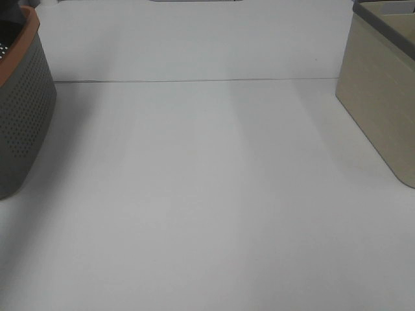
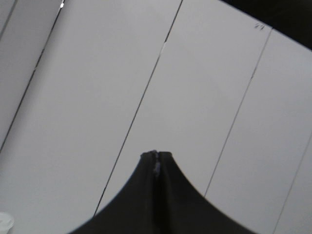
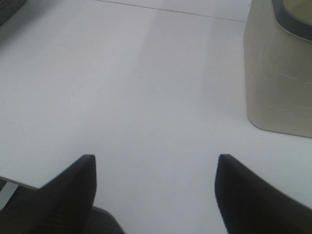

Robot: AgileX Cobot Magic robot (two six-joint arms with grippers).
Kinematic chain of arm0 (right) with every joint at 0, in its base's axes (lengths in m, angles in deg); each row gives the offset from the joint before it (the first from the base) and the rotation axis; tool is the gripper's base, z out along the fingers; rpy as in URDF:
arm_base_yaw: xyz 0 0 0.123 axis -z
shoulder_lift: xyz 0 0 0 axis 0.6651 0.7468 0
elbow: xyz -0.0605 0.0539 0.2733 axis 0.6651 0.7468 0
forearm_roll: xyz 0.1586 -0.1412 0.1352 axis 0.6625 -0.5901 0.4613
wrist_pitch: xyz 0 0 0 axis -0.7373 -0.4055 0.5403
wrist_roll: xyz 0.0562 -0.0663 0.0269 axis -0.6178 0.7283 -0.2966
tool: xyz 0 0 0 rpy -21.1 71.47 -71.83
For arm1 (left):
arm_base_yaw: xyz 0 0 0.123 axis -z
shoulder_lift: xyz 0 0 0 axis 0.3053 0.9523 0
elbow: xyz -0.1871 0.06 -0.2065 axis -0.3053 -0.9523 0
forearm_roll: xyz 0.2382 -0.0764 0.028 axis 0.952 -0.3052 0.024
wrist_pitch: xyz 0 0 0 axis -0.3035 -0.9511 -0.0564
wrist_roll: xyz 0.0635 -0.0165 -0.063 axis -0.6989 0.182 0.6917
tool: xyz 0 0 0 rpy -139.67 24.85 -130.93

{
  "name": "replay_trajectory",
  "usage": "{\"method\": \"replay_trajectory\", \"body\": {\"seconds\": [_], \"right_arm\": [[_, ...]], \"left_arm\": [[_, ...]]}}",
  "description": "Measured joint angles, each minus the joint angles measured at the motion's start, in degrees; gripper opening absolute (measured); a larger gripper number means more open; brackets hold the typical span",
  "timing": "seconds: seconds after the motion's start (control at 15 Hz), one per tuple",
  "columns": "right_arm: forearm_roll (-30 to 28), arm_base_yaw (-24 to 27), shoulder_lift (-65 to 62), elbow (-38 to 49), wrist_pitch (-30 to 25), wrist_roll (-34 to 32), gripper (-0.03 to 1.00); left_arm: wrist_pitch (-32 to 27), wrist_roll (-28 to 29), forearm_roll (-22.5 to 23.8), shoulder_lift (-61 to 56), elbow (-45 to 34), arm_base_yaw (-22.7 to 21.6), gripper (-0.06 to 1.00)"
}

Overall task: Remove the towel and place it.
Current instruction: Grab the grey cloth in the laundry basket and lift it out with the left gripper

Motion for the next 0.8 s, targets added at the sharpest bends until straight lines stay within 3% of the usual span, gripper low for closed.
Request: {"method": "replay_trajectory", "body": {"seconds": [0.27,0.6,0.73,0.8], "right_arm": [[0.0,0.0,0.0,0.0,0.0,-0.1,0.68],[0.0,0.0,0.0,0.0,0.0,-0.1,0.68],[0.0,0.0,0.0,0.0,0.0,-0.1,0.68],[0.0,0.0,0.0,0.0,0.0,-0.1,0.68]], "left_arm": [[0.6,0.0,0.0,-0.1,4.9,7.3,0.00],[1.0,2.8,0.3,0.3,5.1,12.2,0.00],[4.1,8.2,4.5,1.4,5.2,13.5,0.00],[7.1,14.0,9.4,2.1,5.2,13.8,0.00]]}}
